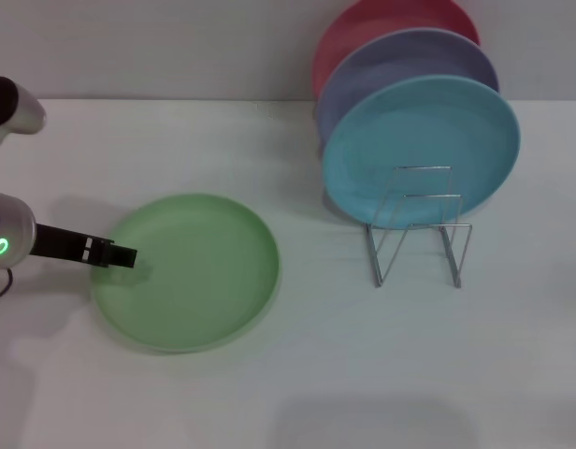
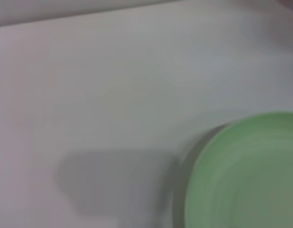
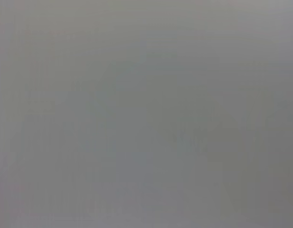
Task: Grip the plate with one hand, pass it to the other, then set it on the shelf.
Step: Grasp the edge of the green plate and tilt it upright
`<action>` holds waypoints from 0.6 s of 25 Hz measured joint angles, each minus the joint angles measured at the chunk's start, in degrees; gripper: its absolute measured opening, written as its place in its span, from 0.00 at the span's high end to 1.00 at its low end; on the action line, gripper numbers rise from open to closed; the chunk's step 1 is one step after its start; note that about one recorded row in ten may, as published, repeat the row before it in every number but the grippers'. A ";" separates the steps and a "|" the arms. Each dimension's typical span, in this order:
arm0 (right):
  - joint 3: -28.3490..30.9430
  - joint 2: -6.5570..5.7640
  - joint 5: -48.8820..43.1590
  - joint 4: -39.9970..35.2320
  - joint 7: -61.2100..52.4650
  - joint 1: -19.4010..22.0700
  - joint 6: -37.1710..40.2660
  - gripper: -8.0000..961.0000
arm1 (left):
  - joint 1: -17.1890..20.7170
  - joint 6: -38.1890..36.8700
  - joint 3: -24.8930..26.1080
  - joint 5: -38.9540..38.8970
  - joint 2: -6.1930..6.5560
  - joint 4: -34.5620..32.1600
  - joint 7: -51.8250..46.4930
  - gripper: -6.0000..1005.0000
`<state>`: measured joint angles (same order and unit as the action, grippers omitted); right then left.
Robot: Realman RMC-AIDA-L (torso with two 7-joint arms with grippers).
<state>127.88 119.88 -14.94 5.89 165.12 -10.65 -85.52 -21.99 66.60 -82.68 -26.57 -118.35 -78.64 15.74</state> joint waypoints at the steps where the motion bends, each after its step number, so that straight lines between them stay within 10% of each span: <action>1: 0.00 0.00 0.00 0.00 0.00 0.00 0.00 0.17 | -0.30 -0.15 -0.03 0.00 0.00 0.74 0.02 0.21; 15: 0.00 0.01 -0.01 -0.18 0.03 0.12 0.29 0.17 | -3.09 -0.64 0.36 0.28 0.06 6.07 0.63 0.22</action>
<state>127.88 119.89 -14.95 5.71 165.15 -10.53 -85.23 -25.09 65.96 -82.32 -26.29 -118.30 -72.57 16.37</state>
